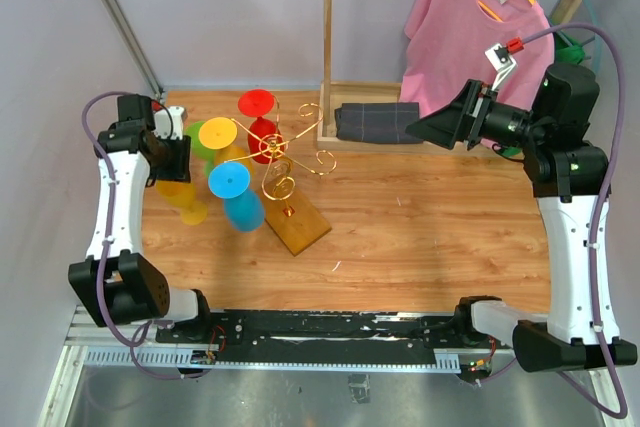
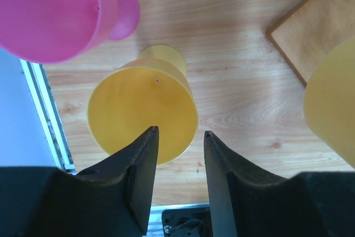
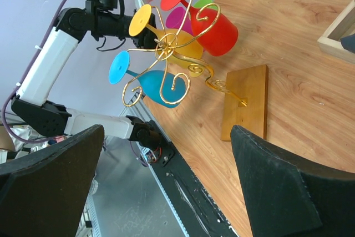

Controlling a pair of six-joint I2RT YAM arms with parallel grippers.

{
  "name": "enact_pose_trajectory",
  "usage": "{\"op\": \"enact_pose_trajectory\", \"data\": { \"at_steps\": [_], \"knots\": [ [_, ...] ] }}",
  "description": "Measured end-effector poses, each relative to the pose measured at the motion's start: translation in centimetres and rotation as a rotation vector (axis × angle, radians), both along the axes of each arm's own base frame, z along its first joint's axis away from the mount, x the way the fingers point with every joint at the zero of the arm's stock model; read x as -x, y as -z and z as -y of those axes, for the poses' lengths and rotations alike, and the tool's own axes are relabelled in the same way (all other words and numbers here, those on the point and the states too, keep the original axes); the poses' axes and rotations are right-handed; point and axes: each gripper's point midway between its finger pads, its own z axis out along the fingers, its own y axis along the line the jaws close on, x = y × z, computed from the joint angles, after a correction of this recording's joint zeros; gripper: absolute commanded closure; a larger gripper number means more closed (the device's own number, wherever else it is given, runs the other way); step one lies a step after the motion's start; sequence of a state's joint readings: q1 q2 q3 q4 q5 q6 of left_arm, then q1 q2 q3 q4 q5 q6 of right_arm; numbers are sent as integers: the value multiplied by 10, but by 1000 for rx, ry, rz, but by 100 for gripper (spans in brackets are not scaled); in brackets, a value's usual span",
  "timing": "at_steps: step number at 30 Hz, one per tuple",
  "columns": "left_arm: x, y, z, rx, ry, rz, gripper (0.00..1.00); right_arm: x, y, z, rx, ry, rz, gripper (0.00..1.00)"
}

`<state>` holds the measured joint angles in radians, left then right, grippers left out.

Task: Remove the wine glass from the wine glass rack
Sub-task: Place the wine glass at the center of the board.

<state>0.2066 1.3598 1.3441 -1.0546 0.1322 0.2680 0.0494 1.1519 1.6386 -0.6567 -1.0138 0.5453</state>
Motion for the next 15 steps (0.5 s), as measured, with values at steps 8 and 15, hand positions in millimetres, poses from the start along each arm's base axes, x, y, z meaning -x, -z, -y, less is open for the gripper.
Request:
{"op": "enact_pose_trajectory", "data": {
  "at_steps": [8,15],
  "knots": [
    [-5,-36,1,-2,-13,89,55,3,4,0,-1,-6,-9,2],
    [0,-78,4,8,-50,210,55,4,10,0,8,-6,-27,1]
  ]
}}
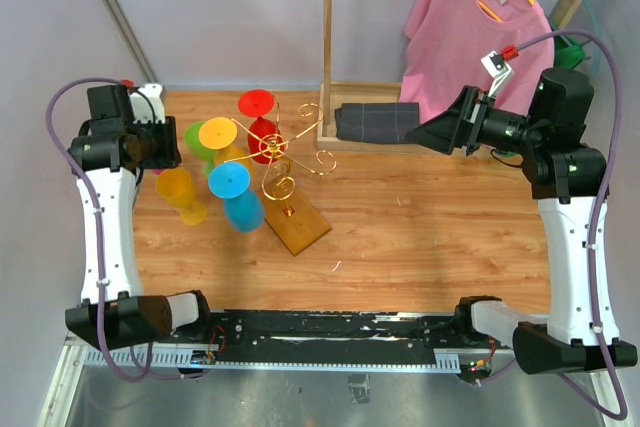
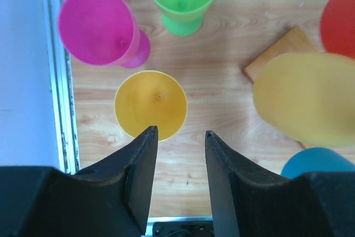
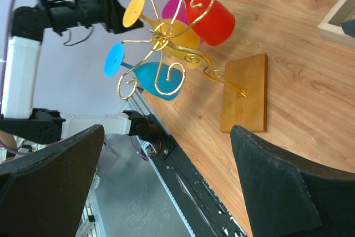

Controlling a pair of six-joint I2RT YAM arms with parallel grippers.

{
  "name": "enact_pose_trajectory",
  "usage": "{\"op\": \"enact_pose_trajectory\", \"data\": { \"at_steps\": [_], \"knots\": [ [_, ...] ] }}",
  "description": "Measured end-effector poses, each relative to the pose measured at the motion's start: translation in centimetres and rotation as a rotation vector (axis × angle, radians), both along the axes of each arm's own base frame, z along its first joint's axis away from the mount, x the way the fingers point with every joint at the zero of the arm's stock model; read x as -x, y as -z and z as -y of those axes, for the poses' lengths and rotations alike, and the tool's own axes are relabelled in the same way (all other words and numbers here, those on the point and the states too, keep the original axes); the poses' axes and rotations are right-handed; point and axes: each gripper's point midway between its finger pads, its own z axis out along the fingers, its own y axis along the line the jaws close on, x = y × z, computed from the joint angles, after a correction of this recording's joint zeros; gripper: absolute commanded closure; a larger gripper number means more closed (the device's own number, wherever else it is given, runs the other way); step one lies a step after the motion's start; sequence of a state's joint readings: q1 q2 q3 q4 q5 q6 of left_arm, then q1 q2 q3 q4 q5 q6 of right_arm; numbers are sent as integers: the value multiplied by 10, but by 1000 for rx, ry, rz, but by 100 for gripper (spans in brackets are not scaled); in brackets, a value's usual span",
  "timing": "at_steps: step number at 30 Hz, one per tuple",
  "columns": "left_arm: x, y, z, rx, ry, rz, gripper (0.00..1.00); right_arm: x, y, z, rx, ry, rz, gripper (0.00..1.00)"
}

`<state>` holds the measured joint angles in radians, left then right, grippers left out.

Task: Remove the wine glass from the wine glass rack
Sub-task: Place the wine glass at the center of the board, then pick up the wine glass from the wine rack.

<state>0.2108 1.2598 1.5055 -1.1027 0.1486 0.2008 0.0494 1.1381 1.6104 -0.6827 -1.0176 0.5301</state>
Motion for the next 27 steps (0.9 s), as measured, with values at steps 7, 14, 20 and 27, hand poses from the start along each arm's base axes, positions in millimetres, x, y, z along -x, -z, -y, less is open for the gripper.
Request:
{"op": "enact_pose_trajectory", "data": {
  "at_steps": [7,14,20,27],
  "knots": [
    [11,-67,19,85,0,226,52,-9,18,6,56,39,-61,1],
    [20,-96,46,212,47,299,50,-18,28,9,83,60,-103,1],
    [21,-100,49,293,9,302,46,-17,27,9,85,61,-104,2],
    [15,-109,25,435,-109,326,44,-15,23,10,87,67,-98,1]
  ]
}}
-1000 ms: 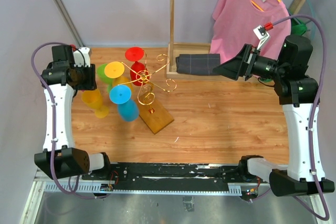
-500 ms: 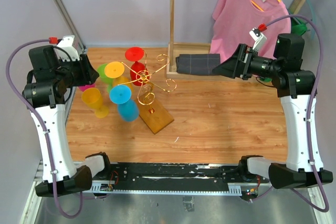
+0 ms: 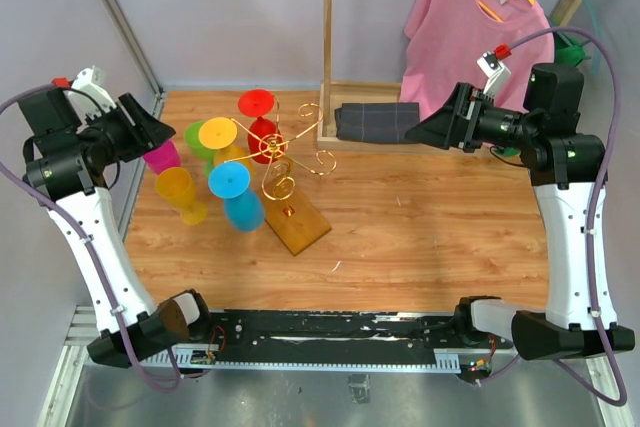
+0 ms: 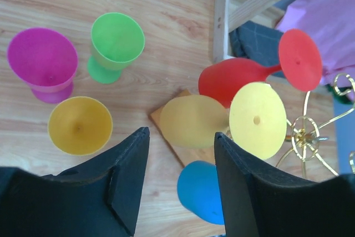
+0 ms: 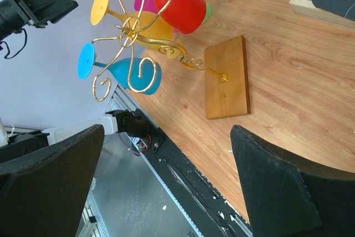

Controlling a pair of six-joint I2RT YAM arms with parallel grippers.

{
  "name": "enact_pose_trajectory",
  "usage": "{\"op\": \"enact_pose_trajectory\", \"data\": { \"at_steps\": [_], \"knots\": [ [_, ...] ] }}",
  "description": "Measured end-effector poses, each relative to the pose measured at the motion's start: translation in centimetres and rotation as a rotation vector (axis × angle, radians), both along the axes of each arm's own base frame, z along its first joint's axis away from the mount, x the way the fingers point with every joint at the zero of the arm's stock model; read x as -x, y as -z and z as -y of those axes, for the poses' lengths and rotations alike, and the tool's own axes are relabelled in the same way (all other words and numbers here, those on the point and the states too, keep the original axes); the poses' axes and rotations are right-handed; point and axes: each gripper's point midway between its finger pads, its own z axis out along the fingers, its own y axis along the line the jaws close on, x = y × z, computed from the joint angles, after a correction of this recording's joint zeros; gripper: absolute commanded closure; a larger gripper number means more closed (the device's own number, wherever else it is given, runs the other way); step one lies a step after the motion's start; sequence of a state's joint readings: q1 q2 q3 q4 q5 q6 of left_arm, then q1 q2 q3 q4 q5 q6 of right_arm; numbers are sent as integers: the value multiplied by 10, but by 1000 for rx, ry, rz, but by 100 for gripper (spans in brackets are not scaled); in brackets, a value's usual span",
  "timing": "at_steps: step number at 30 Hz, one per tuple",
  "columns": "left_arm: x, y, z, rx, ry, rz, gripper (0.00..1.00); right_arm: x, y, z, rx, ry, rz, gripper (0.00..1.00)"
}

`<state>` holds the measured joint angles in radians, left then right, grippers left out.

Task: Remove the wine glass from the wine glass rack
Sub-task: Pick up the wine glass from the wine rack.

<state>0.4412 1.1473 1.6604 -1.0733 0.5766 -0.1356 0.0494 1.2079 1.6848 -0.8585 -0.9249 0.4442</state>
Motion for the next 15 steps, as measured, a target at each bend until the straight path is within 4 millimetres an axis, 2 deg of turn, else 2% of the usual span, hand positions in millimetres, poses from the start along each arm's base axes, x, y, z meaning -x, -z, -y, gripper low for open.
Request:
{"op": "enact_pose_trajectory", "data": {
  "at_steps": [5,11,15],
  "knots": [
    [-9,4,-2,144,16,-26,44,1,2,1,4,5,-14,1],
    [-18,5,14,310,104,-66,43,3,3,1,6,8,-24,1],
    [-16,5,25,395,152,-78,43,3,3,1,6,8,-24,1]
  ]
}}
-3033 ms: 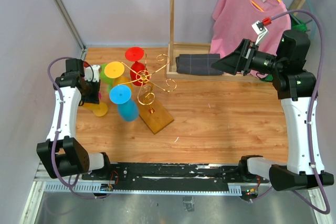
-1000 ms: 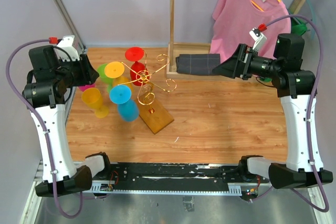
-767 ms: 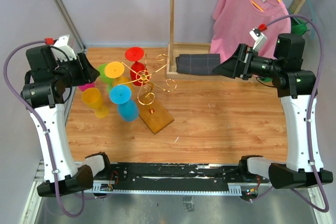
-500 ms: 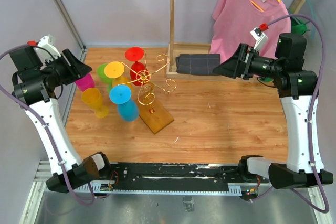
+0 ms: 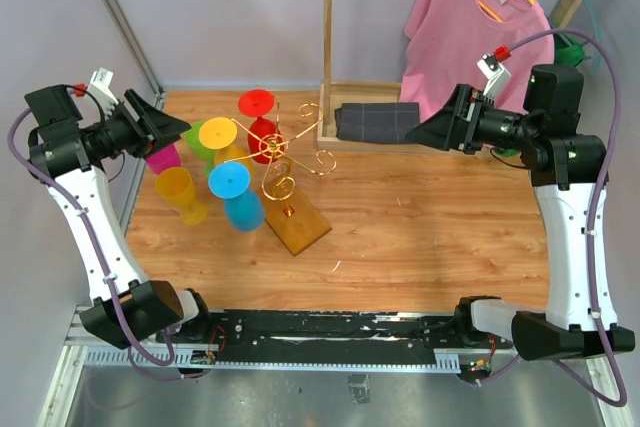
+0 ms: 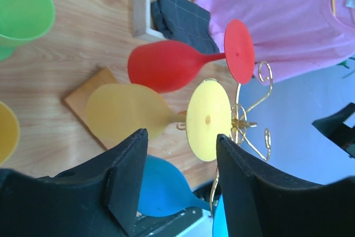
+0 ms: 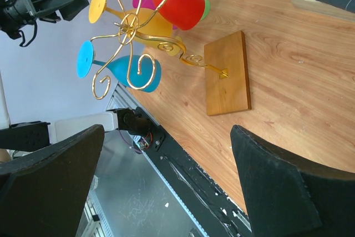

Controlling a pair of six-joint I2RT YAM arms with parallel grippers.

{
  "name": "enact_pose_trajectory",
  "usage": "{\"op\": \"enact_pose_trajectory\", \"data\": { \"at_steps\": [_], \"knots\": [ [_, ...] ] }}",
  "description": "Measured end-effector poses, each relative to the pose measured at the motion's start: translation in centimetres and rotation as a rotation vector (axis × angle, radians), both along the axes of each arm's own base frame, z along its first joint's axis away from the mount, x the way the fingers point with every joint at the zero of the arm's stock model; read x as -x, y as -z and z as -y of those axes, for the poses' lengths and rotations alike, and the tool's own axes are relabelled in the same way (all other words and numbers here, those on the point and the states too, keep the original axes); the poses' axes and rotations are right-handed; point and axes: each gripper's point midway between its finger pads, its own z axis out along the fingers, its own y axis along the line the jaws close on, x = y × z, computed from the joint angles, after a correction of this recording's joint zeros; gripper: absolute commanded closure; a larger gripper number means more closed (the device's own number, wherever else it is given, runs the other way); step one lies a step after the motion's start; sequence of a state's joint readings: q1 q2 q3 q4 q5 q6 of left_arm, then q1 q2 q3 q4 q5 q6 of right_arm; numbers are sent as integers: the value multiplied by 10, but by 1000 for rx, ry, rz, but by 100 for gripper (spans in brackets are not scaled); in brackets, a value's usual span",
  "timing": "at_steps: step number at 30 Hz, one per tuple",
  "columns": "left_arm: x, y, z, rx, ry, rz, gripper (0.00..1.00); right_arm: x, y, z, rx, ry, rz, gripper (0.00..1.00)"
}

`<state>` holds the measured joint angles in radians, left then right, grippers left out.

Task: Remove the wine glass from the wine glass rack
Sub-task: Pick up the wine glass from the wine rack.

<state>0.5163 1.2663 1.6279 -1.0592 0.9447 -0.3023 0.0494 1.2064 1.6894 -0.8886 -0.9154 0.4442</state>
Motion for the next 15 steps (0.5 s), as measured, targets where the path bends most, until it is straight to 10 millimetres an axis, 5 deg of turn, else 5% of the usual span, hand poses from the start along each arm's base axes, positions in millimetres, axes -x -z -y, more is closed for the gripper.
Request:
{"op": "enact_pose_trajectory", "data": {
  "at_steps": [15],
  "knots": [
    [4,17,17,179,84,-48,52,10,-7,1,-2,1,31,1]
  ]
}}
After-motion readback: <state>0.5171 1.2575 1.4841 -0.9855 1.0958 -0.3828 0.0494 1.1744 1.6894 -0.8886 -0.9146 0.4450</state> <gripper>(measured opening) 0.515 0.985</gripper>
